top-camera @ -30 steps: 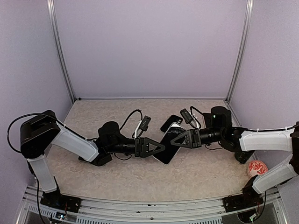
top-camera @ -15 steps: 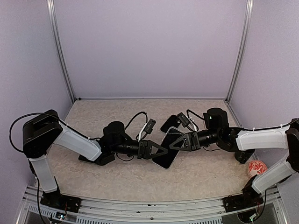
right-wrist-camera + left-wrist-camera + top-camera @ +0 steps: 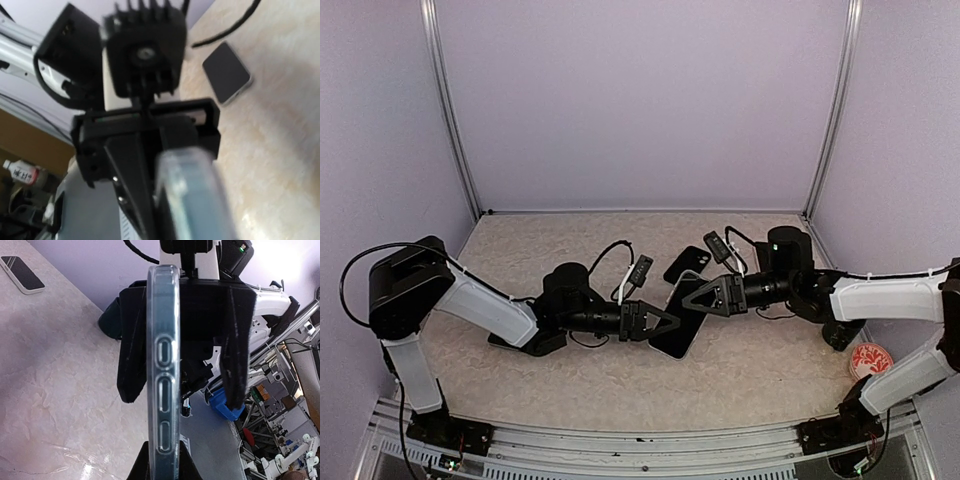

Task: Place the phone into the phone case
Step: Press the phone case against the phone.

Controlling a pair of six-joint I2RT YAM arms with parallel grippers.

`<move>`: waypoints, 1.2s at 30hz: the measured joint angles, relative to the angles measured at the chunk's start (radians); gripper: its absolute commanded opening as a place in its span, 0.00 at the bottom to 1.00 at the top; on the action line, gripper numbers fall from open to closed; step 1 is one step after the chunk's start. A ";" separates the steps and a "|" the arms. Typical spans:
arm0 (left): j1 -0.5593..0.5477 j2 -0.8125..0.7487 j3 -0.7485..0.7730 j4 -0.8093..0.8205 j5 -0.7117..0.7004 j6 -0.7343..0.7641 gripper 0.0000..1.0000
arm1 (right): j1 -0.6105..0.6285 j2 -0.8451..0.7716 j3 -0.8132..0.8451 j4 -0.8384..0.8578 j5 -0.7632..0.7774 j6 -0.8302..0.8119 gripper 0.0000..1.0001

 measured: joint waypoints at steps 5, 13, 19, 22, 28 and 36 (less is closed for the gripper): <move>0.000 0.000 -0.022 0.062 -0.054 -0.020 0.00 | 0.000 -0.043 -0.001 0.005 0.050 0.010 0.62; -0.005 0.000 -0.075 0.211 -0.158 -0.092 0.00 | 0.000 -0.079 -0.053 0.088 0.105 0.060 0.60; -0.016 0.032 -0.077 0.360 -0.229 -0.174 0.00 | 0.000 -0.079 -0.081 0.185 0.123 0.127 0.56; -0.028 0.080 -0.076 0.425 -0.257 -0.217 0.00 | 0.000 -0.072 -0.082 0.233 0.124 0.155 0.52; -0.049 0.148 -0.076 0.509 -0.312 -0.265 0.00 | 0.003 -0.039 -0.089 0.262 0.142 0.194 0.44; -0.067 0.149 -0.071 0.521 -0.361 -0.267 0.00 | 0.018 -0.026 -0.090 0.279 0.171 0.198 0.30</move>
